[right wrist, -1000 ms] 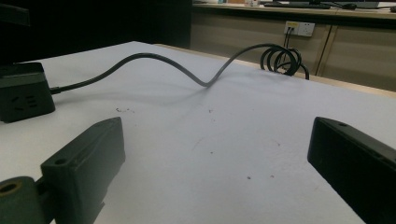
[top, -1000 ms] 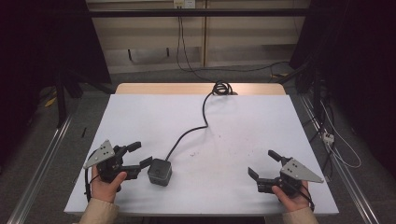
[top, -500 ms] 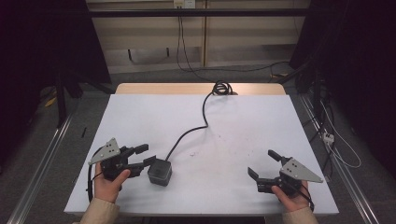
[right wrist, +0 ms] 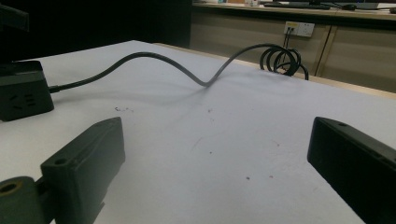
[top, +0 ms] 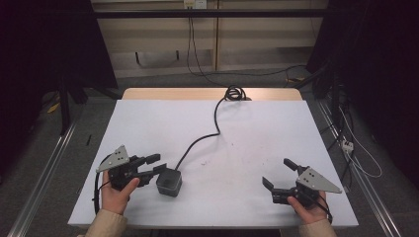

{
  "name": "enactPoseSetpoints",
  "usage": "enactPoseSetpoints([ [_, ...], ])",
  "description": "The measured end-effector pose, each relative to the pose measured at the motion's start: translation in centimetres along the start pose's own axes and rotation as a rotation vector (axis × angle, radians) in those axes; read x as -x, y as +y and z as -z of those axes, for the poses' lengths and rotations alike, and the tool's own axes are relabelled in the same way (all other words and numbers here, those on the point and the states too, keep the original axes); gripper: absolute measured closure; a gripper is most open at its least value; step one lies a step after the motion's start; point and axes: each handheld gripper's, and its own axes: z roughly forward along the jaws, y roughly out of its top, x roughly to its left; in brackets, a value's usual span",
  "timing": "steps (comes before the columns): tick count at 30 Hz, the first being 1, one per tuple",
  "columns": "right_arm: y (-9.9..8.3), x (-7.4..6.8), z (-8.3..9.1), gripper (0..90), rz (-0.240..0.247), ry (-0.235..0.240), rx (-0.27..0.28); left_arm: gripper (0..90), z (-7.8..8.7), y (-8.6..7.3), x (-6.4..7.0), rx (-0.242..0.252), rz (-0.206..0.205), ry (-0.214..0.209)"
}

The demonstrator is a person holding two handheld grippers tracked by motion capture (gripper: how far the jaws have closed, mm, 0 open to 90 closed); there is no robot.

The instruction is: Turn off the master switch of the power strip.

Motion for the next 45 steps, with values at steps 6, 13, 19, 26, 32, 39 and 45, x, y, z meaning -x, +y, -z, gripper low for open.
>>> enactPoseSetpoints([
  [6,0.0,0.02,0.0,3.8,-0.001,-0.002,0.001,61.0,0.01,-0.01,0.01,-0.01,0.003,-0.01],
  [13,0.03,0.0,0.04,3.8,-0.005,-0.004,0.002,65.6,0.0,0.01,0.1,-0.023,0.001,-0.023],
  [19,0.03,-0.02,0.0,3.8,-0.006,-0.004,0.002,71.8,-0.15,-0.01,0.19,-0.031,0.004,-0.053],
  [26,0.02,-0.02,-0.01,3.8,-0.005,-0.005,0.001,76.7,-0.23,0.0,0.26,-0.042,0.003,-0.073],
  [32,0.02,-0.02,-0.01,3.8,0.0,-0.001,0.0,81.4,-0.2,0.04,0.28,-0.056,0.002,-0.087],
  [39,0.02,-0.05,-0.03,3.9,0.003,-0.002,-0.004,89.5,-0.25,0.04,0.42,-0.074,0.0,-0.108],
  [45,0.01,-0.06,-0.07,3.9,0.008,0.0,-0.007,90.0,-0.31,0.17,0.72,-0.103,-0.012,-0.117],
])
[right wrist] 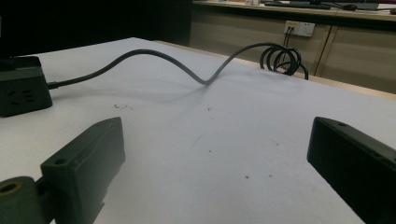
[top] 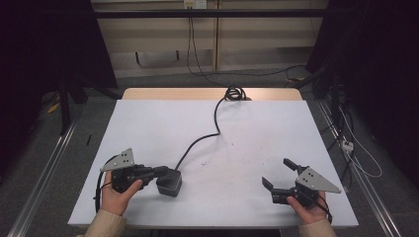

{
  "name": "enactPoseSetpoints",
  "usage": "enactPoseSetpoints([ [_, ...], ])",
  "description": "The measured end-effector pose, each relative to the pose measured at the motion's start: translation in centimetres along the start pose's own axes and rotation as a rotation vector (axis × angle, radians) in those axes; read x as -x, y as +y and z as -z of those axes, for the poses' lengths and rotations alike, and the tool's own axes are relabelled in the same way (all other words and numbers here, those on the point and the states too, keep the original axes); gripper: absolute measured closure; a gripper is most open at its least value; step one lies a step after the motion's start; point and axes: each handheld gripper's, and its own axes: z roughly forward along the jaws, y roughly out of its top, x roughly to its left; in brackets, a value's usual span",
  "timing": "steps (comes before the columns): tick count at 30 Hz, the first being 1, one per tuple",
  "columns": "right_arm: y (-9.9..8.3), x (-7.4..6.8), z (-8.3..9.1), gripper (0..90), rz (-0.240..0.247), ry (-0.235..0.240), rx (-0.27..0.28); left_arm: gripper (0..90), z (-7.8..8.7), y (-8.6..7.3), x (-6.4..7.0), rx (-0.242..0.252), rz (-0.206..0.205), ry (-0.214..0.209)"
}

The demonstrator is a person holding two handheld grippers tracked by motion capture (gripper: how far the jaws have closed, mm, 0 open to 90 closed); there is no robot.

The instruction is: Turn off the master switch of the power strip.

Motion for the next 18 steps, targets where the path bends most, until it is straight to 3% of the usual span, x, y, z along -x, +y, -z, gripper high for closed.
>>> enactPoseSetpoints([
  [18,-0.01,-0.06,-0.05,4.0,0.004,0.001,-0.001,90.0,-0.03,-0.56,0.21,-0.061,-0.009,-0.017],
])
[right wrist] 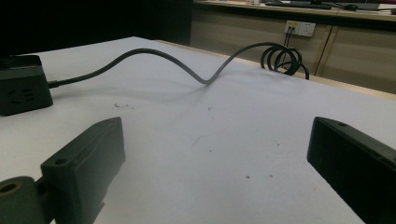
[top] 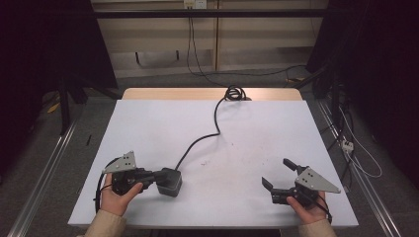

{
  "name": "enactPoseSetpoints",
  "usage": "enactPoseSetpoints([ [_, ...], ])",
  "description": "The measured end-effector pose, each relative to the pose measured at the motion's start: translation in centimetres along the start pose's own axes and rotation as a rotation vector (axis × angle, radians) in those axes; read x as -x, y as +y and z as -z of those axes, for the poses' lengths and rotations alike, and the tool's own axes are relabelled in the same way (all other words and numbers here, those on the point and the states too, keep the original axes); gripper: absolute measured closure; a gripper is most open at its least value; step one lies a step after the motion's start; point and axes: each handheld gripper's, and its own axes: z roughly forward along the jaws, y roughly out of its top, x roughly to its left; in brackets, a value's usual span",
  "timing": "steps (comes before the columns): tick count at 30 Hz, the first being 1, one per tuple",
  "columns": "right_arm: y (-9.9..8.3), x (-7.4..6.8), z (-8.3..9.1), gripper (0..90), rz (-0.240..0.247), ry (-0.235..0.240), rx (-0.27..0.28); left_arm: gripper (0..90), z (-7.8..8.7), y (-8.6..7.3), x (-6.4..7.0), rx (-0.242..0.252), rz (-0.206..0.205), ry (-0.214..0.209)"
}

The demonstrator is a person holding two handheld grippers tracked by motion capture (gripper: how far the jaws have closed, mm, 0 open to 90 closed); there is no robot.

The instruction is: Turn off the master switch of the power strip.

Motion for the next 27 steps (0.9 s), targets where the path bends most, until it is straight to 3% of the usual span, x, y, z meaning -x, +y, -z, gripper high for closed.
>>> enactPoseSetpoints([
  [27,-0.06,0.03,-0.04,3.7,0.003,0.007,-0.007,90.0,-0.53,-0.27,0.04,-0.058,0.002,-0.007],
])
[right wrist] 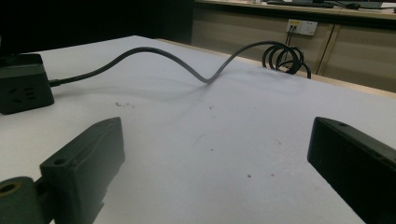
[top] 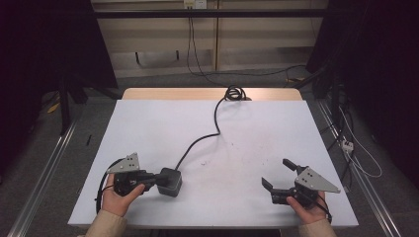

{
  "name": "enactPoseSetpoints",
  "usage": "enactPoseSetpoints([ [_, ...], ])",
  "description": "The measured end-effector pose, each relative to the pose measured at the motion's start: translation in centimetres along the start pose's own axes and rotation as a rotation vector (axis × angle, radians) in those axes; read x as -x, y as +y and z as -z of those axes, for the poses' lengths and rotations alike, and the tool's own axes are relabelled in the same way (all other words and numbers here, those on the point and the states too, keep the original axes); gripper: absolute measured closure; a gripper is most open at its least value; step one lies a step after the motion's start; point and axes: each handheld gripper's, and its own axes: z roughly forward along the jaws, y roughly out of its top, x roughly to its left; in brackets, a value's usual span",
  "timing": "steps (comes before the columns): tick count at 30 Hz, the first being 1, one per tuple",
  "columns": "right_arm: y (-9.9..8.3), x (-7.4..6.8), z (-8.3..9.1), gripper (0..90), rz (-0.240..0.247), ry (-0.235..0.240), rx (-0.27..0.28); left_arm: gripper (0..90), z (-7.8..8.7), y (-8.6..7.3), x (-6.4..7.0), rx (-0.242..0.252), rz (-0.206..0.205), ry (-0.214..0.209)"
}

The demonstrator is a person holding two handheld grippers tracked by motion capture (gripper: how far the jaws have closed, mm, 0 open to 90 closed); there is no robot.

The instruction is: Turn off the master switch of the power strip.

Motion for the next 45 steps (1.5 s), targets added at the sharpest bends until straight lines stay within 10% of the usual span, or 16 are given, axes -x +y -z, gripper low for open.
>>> enactPoseSetpoints([
  [45,-0.04,0.0,-0.01,3.2,-0.01,-0.004,0.003,90.0,-0.44,-0.36,0.12,-0.019,-0.034,0.034],
])
